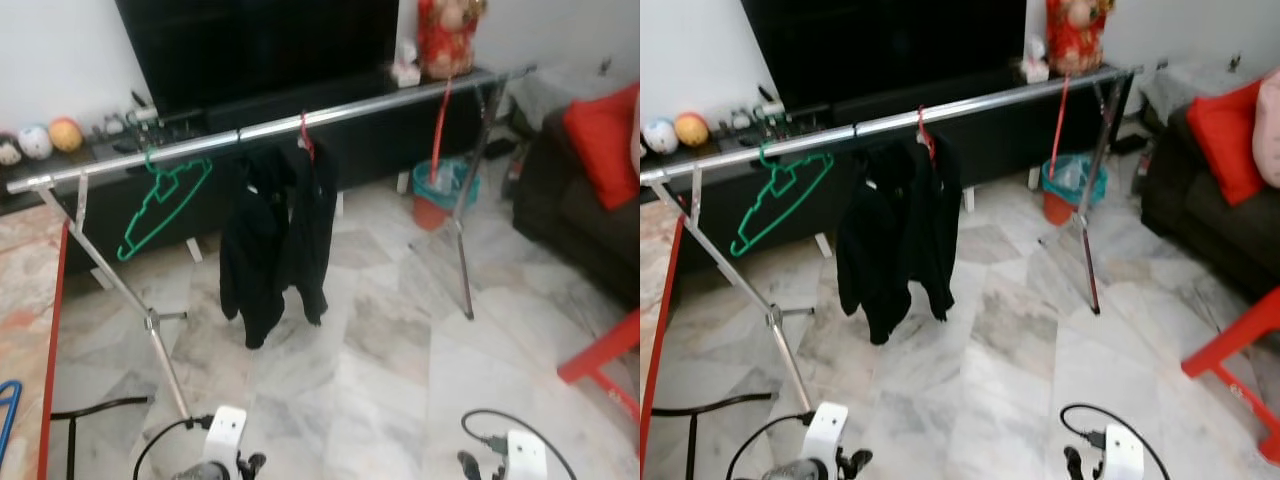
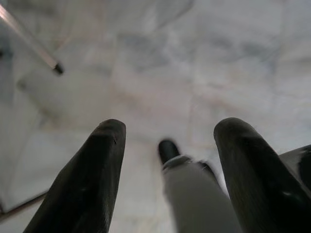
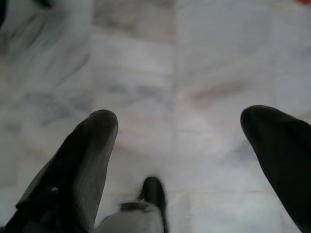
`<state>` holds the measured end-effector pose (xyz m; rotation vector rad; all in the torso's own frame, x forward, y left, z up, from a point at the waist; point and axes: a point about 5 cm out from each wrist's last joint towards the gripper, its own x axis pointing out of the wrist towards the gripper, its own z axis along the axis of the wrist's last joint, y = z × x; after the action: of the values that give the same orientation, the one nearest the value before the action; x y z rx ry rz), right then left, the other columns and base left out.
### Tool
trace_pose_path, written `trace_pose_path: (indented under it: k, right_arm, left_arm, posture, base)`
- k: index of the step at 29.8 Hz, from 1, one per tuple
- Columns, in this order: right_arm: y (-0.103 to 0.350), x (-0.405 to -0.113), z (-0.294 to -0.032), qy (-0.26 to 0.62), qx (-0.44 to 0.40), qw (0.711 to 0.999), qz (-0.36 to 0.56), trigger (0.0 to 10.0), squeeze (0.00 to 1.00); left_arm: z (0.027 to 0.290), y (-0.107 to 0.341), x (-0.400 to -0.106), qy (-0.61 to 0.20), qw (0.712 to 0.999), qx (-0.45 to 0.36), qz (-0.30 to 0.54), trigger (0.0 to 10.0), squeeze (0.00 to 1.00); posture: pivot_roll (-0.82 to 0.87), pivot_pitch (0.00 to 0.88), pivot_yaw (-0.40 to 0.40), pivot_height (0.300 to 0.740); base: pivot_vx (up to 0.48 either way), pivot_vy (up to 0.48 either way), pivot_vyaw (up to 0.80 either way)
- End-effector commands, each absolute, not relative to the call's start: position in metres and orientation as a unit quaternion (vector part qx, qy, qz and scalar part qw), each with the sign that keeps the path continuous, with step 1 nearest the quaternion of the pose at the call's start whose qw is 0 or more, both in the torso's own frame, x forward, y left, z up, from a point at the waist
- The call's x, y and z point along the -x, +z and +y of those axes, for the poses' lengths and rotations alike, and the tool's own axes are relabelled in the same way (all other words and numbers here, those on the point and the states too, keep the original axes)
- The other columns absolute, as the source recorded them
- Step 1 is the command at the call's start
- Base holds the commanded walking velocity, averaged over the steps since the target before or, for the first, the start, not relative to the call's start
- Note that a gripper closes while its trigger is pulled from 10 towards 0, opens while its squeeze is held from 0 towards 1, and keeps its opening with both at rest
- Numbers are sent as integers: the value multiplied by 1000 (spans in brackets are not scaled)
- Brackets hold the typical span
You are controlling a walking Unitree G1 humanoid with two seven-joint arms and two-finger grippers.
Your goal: Hang hanger
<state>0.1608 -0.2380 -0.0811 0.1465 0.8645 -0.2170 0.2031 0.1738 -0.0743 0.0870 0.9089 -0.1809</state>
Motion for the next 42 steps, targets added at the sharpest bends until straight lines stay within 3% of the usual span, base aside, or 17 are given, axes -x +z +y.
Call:
trace_pose_path:
  k: [1, 42]
  right_arm:
    - [-82, -160, -237, -107, -74, 900, 417, 10000, 0]
    - [-82, -159, -236, -106, -76, 901, 415, 10000, 0]
  left_arm:
    - [176, -76, -200, -81, 891, -37, 444, 10000, 0]
    - [175, -76, -199, -86, 891, -37, 445, 10000, 0]
  posture:
    - [-77, 0, 45, 740]
    - [-78, 0, 46, 740]
  base:
    - [300, 0, 0]
    - [299, 0, 0]
